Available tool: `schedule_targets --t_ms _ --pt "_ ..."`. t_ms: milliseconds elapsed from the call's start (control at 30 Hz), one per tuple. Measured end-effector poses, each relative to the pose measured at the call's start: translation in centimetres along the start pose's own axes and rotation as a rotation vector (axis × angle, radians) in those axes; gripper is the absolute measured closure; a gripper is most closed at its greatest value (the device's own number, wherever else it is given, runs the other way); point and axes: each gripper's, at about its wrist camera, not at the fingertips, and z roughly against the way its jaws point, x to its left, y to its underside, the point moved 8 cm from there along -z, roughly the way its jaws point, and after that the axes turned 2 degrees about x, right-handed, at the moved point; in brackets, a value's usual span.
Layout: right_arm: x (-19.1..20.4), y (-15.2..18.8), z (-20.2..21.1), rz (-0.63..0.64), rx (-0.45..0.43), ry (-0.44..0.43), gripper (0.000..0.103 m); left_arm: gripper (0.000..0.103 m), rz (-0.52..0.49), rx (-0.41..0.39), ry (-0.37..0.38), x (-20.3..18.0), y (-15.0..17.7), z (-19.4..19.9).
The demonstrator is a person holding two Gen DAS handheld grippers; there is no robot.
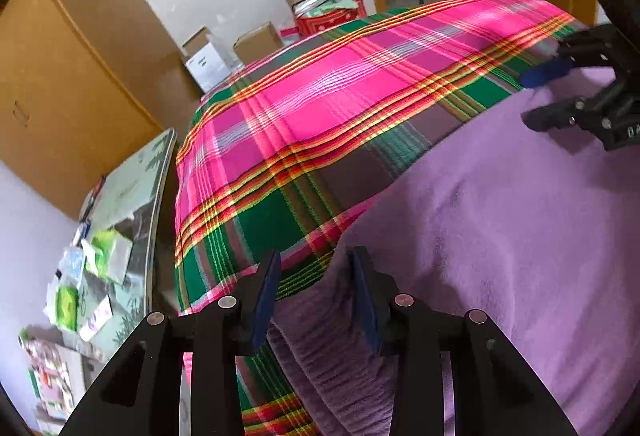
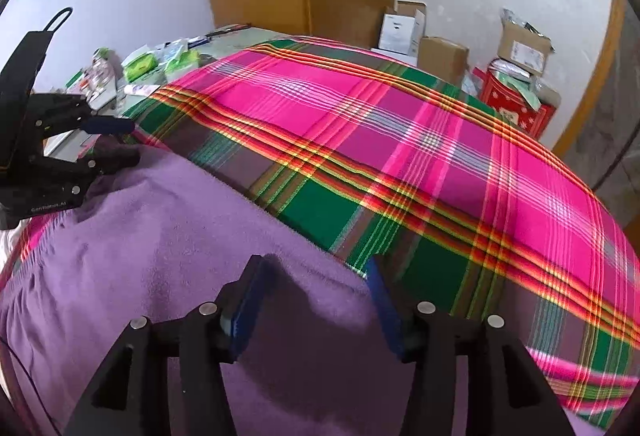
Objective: Fold clothes
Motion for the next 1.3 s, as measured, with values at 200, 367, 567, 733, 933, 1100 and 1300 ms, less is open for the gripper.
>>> schedule_targets --t_ms 200,367,567,733,933,1100,1300 --pt "0.2 0.0 0.0 0.008 -0.006 0.004 0.050 0.089 -0.030 -0.002 0.036 -0.8 0.0 0.1" --pt "0.6 0.2 0.3 0.006 0.001 -0.025 0.078 0.099 -0.125 -0.035 0.008 -2.4 0.2 0.6" --pt "1.6 0.9 1.5 0.033 -0.017 0.013 0.098 0.100 -0.085 -0.089 -0.007 -1.6 0.3 1.9" --pt "2.6 1.2 3.8 0.026 -0.080 0.044 0.099 0.100 -0.069 -0.121 -0.025 -1.3 0.5 2.8" --pt "4.0 1.5 6.0 0.028 -0.122 0.081 0.099 0.100 -0.030 -0.134 -0.017 -1.3 0.8 3.3" --pt "5.2 1.9 7.9 0.034 -0.149 0.106 0.099 0.100 -0.013 -0.160 -0.012 -1.2 1.1 4.7" --pt "7.9 3.1 11.0 0.075 -0.185 0.137 0.099 0.100 0.003 -0.204 -0.026 -1.3 1.5 7.1"
